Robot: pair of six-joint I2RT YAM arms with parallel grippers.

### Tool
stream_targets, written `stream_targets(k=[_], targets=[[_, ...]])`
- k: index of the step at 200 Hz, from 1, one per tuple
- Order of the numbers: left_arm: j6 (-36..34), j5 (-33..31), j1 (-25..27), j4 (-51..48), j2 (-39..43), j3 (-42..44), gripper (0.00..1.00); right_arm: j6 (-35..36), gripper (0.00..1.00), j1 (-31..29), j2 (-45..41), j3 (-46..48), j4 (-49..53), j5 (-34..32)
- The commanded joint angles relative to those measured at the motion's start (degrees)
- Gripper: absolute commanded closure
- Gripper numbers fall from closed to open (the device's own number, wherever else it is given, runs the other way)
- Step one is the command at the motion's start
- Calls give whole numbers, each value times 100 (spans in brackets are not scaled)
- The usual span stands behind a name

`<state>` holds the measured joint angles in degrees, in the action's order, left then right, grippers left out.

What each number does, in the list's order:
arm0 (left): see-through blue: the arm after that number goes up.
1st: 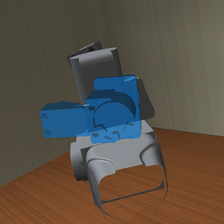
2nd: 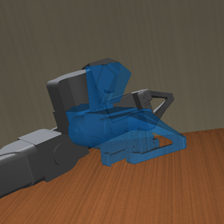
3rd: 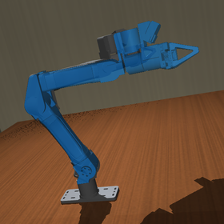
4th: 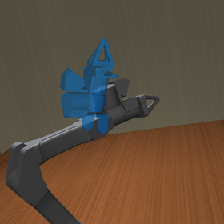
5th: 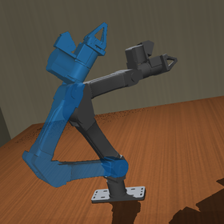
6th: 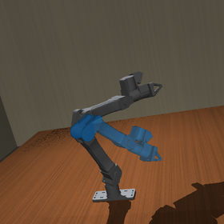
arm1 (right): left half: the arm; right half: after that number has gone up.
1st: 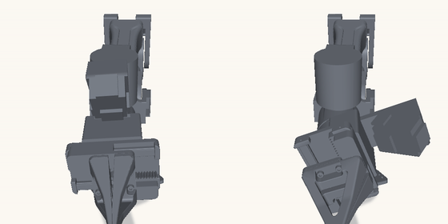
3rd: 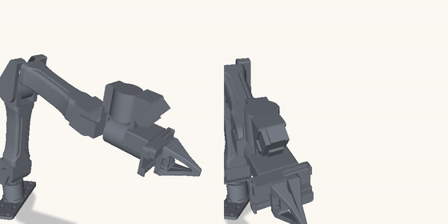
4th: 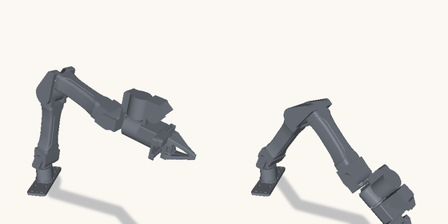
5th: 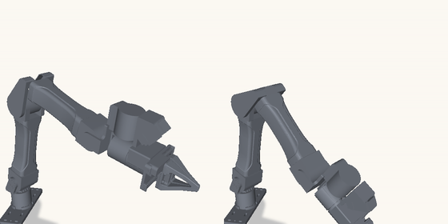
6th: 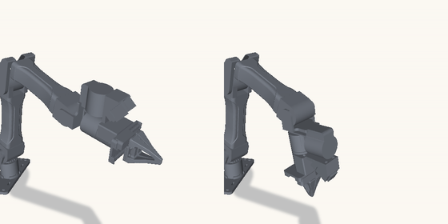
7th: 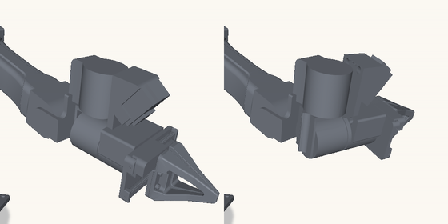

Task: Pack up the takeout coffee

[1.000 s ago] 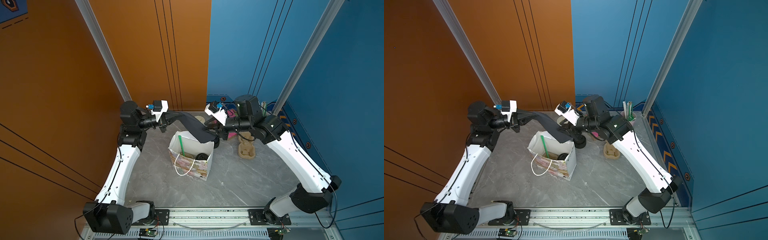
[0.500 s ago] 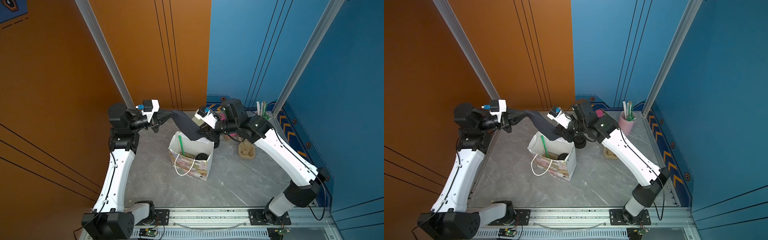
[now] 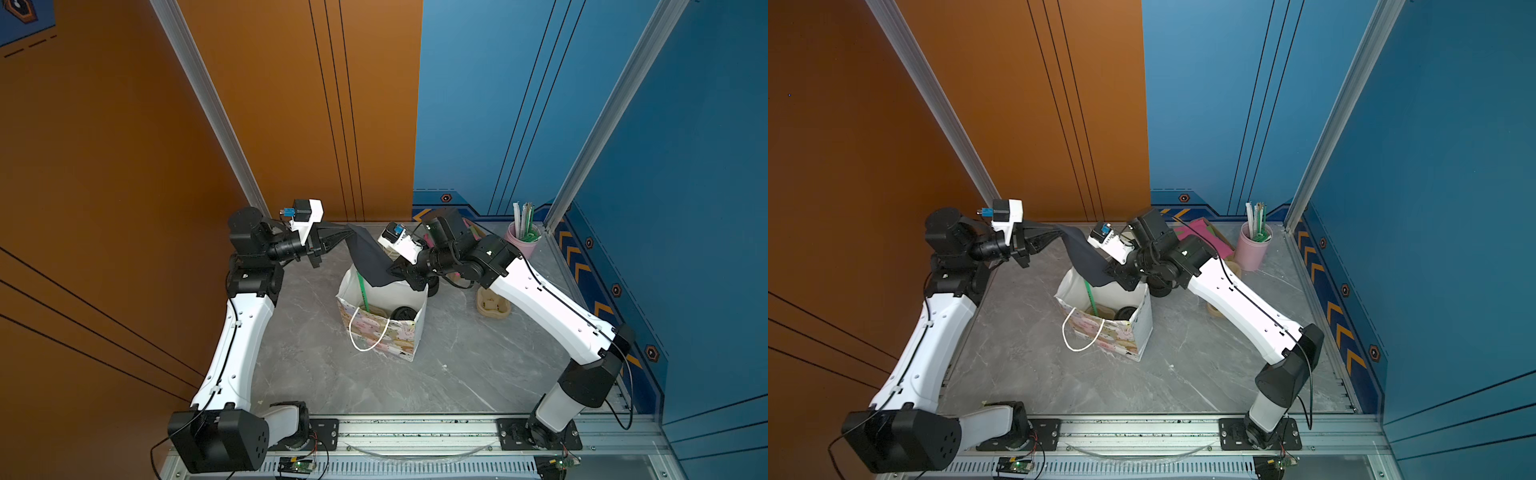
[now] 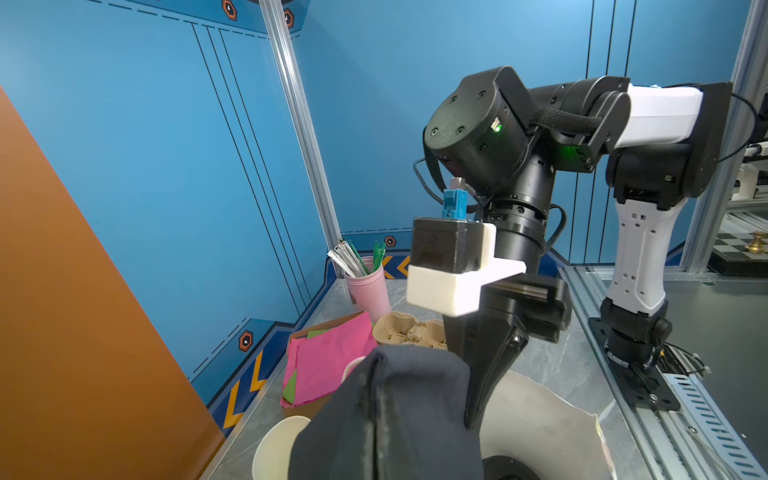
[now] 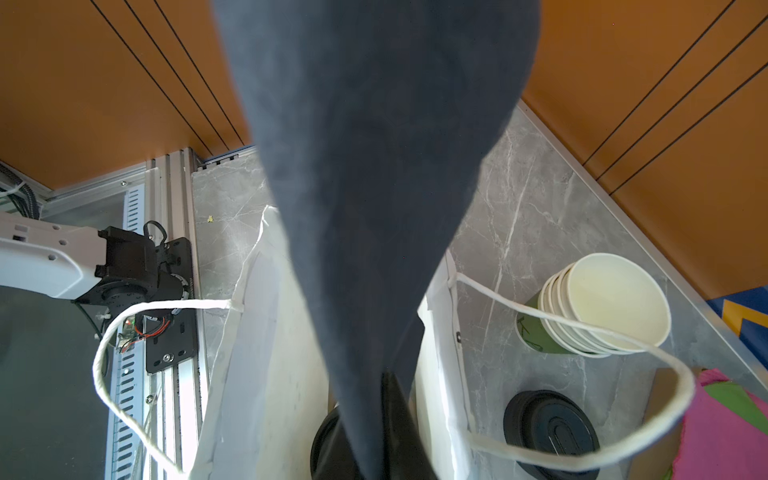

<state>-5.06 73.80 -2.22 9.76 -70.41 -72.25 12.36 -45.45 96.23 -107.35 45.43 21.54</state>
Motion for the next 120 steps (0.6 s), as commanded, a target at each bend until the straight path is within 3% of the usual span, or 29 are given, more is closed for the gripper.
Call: stream_targets(k=[1, 9, 19, 25, 32, 41, 74, 120], targets=[[-513, -194, 110, -788, 70, 10, 100, -163, 84, -21, -40, 135, -51, -203], [-1132, -467, 207, -1798, 105, -161, 100, -172, 81, -17, -52, 167, -43, -203], [-3072, -1215, 570, -4166, 44, -732, 100, -173, 78, -18, -83, 201, -43, -230], [-3855, -1911, 857, -5172, -76, -1123, 100, -173, 76, -19, -108, 229, -48, -251], [-4291, -2608, 1125, -5936, -237, -1438, 100, -177, 75, -19, -138, 261, -50, -278], [-4734, -2771, 1245, -6433, -378, -1656, 100, -172, 72, -13, -168, 306, -44, -285], [-5127, -3087, 1458, -6525, -233, -1551, 100, -185, 65, 19, -280, 408, -52, -334], [-5541, -3412, 1648, -6524, -121, -1740, 100, -260, 47, 155, -556, 805, -221, -235]])
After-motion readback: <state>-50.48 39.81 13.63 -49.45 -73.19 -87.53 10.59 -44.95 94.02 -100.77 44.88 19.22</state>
